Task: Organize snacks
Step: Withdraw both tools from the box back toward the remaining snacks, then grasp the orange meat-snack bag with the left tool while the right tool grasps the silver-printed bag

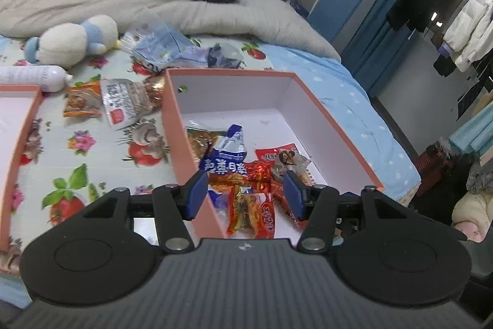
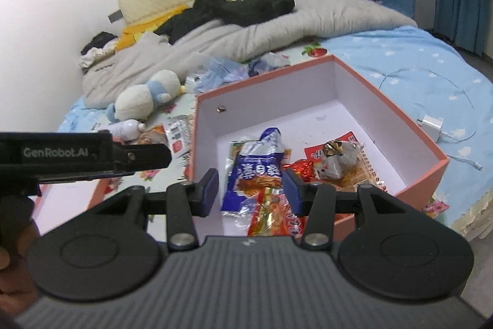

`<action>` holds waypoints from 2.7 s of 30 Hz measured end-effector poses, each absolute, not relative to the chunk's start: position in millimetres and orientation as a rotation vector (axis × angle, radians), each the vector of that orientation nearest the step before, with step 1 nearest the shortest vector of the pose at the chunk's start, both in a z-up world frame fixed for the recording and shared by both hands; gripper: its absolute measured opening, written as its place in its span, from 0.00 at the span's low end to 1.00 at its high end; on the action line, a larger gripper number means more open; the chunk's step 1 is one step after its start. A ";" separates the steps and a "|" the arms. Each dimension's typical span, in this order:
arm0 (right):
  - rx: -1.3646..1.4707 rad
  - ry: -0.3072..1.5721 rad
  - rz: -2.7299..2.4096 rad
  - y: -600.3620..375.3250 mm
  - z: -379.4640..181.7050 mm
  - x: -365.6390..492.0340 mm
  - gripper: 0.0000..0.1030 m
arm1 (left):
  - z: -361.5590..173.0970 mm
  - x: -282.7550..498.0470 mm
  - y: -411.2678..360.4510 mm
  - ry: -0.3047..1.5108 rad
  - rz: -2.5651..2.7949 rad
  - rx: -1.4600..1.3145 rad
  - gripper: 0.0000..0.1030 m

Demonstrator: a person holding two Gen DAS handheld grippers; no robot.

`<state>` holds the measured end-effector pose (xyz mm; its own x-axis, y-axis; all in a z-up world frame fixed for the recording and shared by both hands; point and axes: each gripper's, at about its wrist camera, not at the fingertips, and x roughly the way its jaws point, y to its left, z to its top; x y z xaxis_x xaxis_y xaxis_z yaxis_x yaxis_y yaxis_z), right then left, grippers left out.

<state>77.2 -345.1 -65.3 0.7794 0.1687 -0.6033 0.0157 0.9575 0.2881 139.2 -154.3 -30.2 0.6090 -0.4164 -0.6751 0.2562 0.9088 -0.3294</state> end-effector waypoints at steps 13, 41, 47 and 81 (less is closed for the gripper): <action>0.246 0.616 0.156 -297.1 -53.3 21.4 0.48 | -15.0 52.3 -94.7 0.743 -0.329 -0.217 0.58; 0.153 0.623 0.242 -259.5 -85.7 28.0 0.48 | -54.8 39.7 -40.9 0.787 -0.188 -0.224 0.58; 0.147 0.625 0.261 -243.6 -84.2 67.1 0.48 | -64.8 77.3 -26.3 0.807 -0.183 -0.224 0.58; 0.224 0.812 0.015 -138.6 -223.1 330.5 0.69 | -205.6 431.0 62.7 0.923 -0.239 -0.365 0.66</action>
